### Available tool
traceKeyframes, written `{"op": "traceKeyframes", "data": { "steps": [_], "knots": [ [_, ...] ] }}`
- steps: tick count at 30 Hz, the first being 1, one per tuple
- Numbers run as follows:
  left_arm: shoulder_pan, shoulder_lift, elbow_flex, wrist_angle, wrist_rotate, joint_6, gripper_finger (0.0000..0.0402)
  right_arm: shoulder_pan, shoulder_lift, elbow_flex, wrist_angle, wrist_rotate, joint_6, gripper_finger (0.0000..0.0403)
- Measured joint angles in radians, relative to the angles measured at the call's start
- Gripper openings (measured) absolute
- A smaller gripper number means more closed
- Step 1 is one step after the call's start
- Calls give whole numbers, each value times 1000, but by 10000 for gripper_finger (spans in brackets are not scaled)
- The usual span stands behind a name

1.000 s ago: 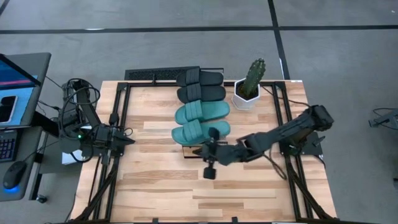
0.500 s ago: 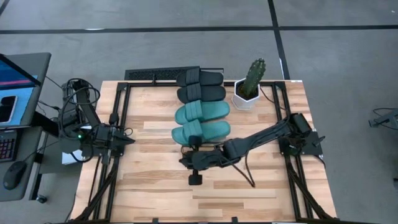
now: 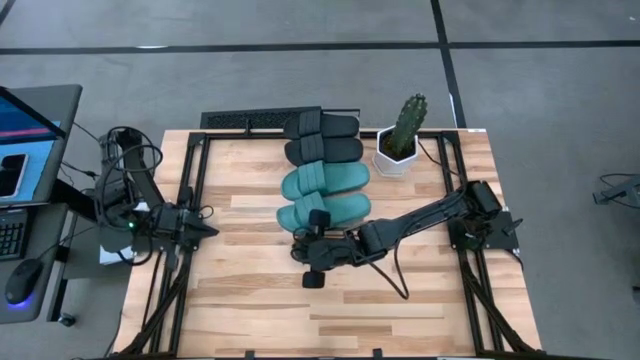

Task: Pick and place slides into the shelf
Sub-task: Adjust the black and green slippers

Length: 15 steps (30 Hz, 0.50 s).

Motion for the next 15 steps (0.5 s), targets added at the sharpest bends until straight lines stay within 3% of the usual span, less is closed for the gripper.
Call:
{"op": "traceKeyframes", "data": {
  "steps": [15],
  "knots": [
    [0,34,0,1,1,-18,0,-44,0,0,-25,32,-34,0]
  ]
}}
